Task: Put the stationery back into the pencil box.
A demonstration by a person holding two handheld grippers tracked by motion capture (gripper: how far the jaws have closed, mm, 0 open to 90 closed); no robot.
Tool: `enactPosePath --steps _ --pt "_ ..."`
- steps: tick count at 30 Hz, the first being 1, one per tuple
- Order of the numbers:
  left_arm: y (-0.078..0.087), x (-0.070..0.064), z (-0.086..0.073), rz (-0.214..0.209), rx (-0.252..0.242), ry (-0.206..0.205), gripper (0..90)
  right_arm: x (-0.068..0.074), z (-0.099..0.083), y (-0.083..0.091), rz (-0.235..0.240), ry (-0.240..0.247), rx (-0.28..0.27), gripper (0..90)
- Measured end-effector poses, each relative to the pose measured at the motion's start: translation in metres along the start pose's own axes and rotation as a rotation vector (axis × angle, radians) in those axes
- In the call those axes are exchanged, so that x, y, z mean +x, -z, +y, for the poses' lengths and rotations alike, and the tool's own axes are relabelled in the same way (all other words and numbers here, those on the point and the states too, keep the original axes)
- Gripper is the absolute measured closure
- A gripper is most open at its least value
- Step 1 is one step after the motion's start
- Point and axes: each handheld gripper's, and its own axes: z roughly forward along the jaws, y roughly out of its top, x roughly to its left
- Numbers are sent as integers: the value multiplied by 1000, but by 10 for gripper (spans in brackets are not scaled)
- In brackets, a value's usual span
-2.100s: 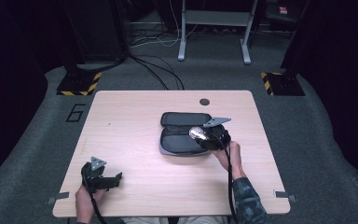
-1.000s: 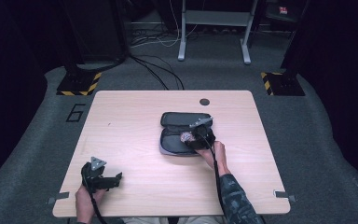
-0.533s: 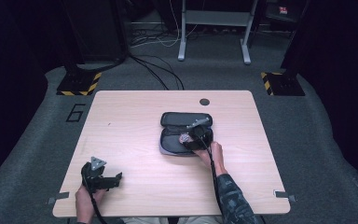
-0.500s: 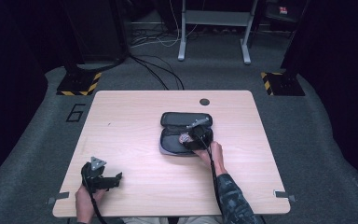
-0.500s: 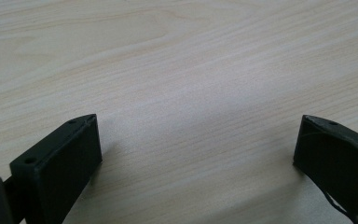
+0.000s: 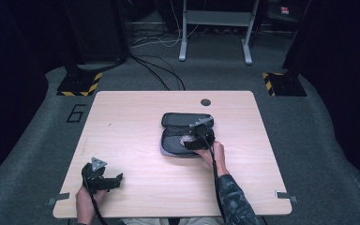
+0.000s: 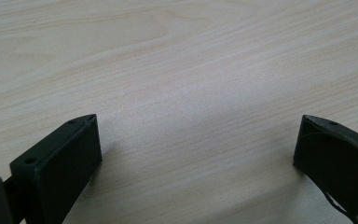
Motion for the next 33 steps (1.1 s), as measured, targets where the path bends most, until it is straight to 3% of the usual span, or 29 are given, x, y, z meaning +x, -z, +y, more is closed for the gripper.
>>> enactPosePath --steps 4,5,13,20,26,33 --pt "0 0 0 0 0 0 5 0 -1 6 20 -20 -18 224" --pt "0 0 0 0 1 0 5 1 -1 10 33 -26 -17 162" --pt "0 1 0 -7 9 1 5 3 -2 30 58 -3 -42 74" --pt "0 1 0 0 2 -8 7 9 -6 60 62 23 -67 32" --pt "0 1 0 0 2 -8 8 13 -17 91 31 25 -98 27" --pt "0 1 0 1 2 -9 8 7 -42 126 -43 29 -128 26"
